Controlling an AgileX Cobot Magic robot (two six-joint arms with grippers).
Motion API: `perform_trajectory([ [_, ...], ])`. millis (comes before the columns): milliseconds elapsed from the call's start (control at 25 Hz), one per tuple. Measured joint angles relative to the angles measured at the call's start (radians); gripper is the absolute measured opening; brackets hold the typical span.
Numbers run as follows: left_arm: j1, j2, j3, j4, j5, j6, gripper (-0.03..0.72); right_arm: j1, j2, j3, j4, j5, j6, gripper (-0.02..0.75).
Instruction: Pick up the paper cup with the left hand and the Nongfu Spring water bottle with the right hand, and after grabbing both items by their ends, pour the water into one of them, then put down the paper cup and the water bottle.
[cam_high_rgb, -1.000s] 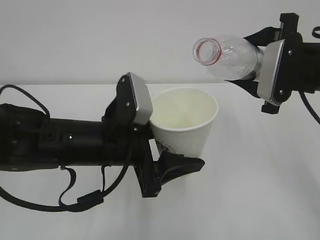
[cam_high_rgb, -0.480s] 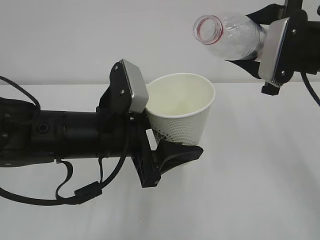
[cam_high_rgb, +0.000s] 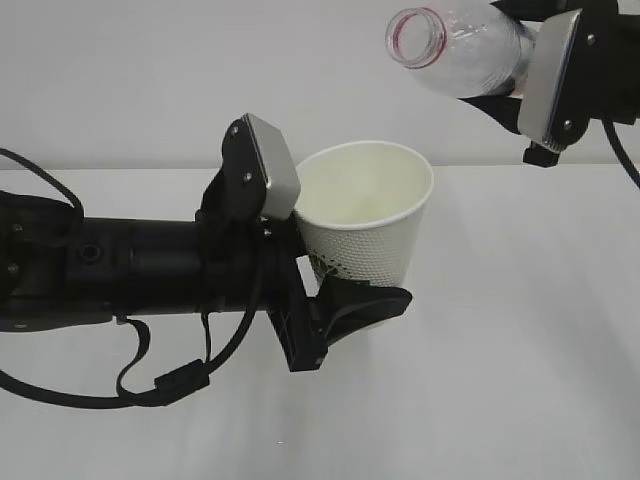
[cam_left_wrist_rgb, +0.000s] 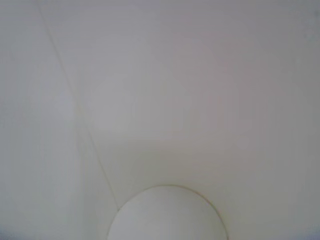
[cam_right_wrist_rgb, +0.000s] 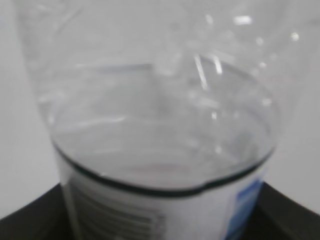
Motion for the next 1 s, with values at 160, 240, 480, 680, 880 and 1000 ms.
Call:
perform_trajectory([
  [160, -0.022, 0.000, 0.000, 0.000, 0.000, 0.000, 0.545, 0.000, 0.000, -0.002, -0.006, 0.000, -0.010, 0.512],
  [240, -0.024, 0.000, 0.000, 0.000, -0.002, 0.000, 0.545, 0.000, 0.000, -0.002, -0.007, 0.000, -0.019, 0.512],
  [480, -0.024, 0.000, 0.000, 0.000, -0.021, 0.000, 0.545, 0.000, 0.000, -0.002, -0.008, 0.000, -0.051, 0.512],
  [680, -0.024, 0.000, 0.000, 0.000, -0.021, 0.000, 0.545, 0.000, 0.000, -0.002, -0.008, 0.000, -0.079, 0.512],
  [880, -0.024, 0.000, 0.000, 0.000, -0.021, 0.000, 0.545, 0.000, 0.000, -0.002, -0.008, 0.000, -0.104, 0.512],
  [1000, -0.024, 0.000, 0.000, 0.025, -0.021, 0.000, 0.545, 0.000, 0.000, -0.002, -0.008, 0.000, -0.116, 0.512],
])
